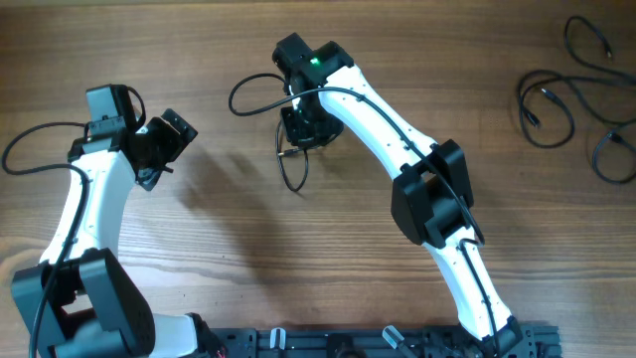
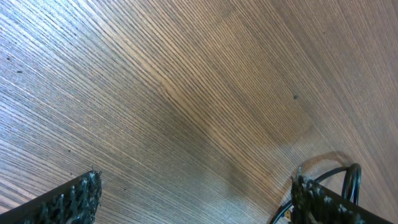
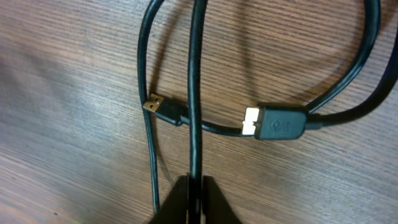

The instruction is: Untangle cables

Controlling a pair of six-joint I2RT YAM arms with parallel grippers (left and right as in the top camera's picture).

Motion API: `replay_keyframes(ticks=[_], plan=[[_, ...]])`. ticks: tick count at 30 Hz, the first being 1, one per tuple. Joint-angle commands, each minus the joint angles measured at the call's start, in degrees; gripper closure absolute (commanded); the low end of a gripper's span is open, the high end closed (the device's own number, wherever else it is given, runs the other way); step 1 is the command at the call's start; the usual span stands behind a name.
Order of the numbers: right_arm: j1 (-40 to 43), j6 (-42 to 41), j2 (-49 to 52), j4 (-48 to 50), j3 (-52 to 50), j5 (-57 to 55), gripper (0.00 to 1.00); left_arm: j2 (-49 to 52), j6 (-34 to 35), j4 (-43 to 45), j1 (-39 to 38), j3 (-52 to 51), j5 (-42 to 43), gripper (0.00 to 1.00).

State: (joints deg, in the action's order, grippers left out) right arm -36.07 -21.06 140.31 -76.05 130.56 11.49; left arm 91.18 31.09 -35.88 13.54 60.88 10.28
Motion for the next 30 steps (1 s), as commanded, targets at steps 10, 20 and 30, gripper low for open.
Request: replay_keyframes(ticks=[10,20,30], plan=[[18.23,1.99,-27.56,-2.36,0.90,-1.25,0.96,-0.42,-0.87,0.04,0.24,-0.13,-0.81,0.00],[64.94,-3.10,-41.59,-0.70,0.83,0.94,0.96,-0.42,-0.87,0.04,0.24,-0.13,-0.81,0.00],[77.22,-22.67,-38.29,-7.85,-1.14,-19.50,0.96,-0.42,-0.87,0.04,0.24,-0.13,-0.81,0.00]])
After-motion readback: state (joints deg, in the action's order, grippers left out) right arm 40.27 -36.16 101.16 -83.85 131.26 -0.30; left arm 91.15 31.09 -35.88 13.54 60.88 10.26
